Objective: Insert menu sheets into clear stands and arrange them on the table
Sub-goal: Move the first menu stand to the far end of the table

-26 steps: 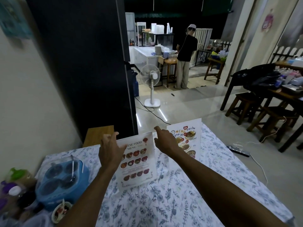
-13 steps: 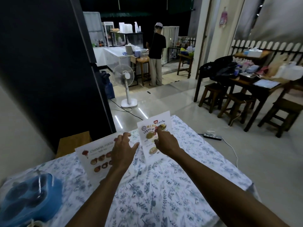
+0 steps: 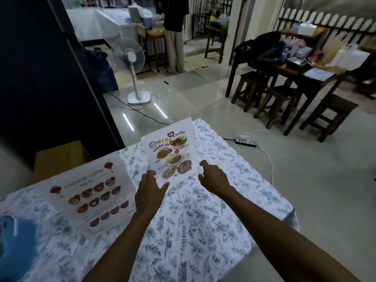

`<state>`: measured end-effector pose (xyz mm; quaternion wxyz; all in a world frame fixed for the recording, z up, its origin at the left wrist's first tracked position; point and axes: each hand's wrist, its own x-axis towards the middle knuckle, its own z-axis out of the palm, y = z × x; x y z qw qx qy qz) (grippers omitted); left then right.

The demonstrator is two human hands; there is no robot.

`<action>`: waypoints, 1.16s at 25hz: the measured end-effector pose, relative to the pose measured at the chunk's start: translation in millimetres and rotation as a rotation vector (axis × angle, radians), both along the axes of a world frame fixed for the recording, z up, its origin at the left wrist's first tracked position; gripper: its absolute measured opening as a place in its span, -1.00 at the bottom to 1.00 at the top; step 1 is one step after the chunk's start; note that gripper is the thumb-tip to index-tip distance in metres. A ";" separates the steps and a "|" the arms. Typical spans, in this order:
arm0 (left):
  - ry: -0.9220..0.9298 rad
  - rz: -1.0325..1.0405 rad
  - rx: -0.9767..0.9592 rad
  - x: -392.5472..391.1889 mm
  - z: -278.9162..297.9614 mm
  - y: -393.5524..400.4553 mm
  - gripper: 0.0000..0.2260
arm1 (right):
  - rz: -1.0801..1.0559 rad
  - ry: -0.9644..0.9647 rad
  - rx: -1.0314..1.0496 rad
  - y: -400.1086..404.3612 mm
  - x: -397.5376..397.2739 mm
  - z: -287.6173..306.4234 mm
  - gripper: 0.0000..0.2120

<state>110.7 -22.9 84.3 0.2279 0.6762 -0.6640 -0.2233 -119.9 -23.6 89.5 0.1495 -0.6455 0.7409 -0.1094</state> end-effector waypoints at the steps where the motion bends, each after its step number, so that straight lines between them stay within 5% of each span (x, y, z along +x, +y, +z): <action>1: -0.007 0.029 0.034 -1.1 -8.3 -4.9 -0.46 | 0.003 0.002 0.029 -9.2 -4.9 -8.6 -0.54; 11: -0.024 0.288 0.226 -19.6 -53.9 -73.4 -0.42 | 0.082 -0.098 0.229 -120.2 -41.3 -62.6 -0.46; 16: 0.175 0.319 0.264 -25.4 -68.9 -69.6 -0.54 | 0.186 -0.245 0.325 -135.4 -52.4 -87.0 -0.64; 22: 0.072 0.325 0.304 -25.1 -72.1 -79.4 -0.60 | 0.207 -0.322 0.392 -147.0 -67.8 -92.5 -0.81; 29: 0.056 0.215 0.187 -65.0 -48.9 -140.2 -0.60 | 0.171 -0.311 0.297 -200.9 -114.3 -69.0 -0.67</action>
